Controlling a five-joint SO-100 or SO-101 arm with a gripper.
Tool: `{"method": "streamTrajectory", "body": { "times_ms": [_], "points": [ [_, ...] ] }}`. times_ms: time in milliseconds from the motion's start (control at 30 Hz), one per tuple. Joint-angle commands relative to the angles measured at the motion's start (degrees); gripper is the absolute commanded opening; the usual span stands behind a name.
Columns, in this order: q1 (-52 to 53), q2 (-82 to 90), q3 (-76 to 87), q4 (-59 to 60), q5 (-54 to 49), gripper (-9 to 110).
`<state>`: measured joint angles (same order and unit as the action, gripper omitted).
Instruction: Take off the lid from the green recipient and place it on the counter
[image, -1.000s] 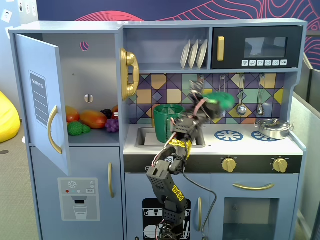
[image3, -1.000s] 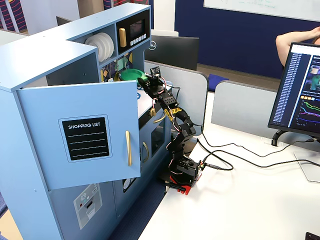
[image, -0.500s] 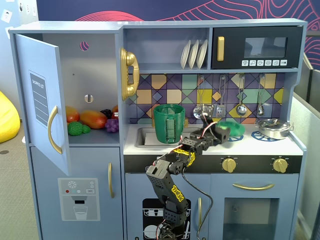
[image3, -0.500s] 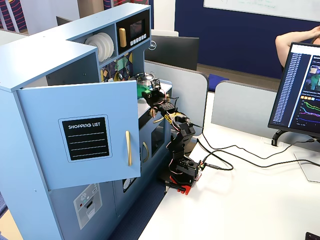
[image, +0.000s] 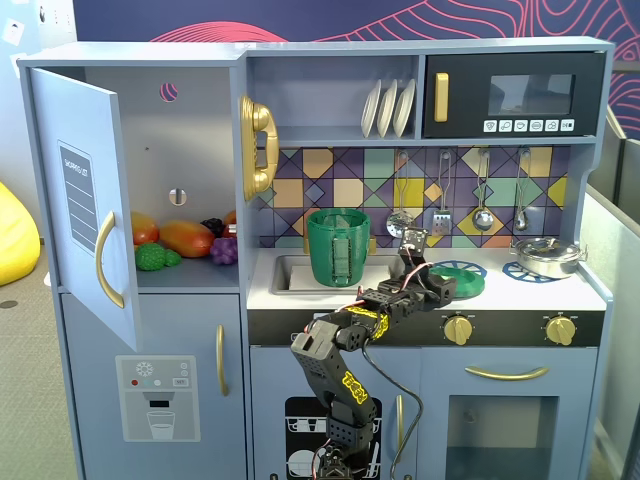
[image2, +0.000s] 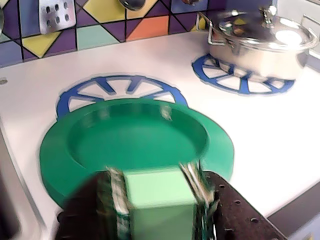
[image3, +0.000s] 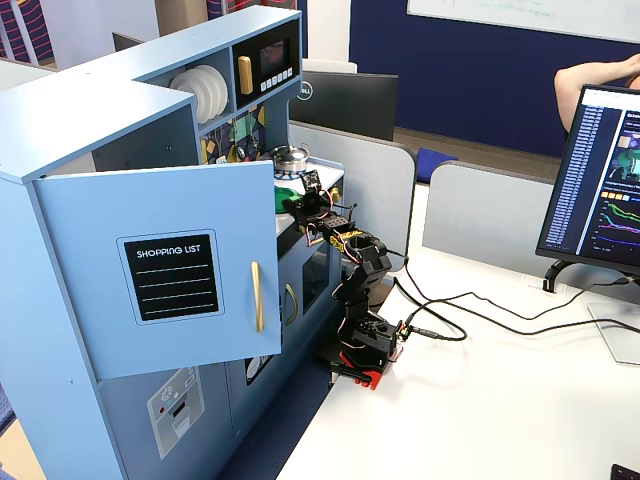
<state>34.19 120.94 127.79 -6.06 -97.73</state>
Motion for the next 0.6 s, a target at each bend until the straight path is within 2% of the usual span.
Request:
{"method": "streamTrajectory", "body": {
  "times_ms": [0, 167, 400, 567],
  "points": [
    [0.0, 2.64, -1.58, -0.7, 0.62, 35],
    [-1.93, 9.4, -9.14, 6.59, 2.02, 36],
    [-14.33, 40.08, -6.42, 54.32, 4.83, 24],
    [-21.45, 58.54, 7.12, 70.05, 4.48, 16]
  ]
}}
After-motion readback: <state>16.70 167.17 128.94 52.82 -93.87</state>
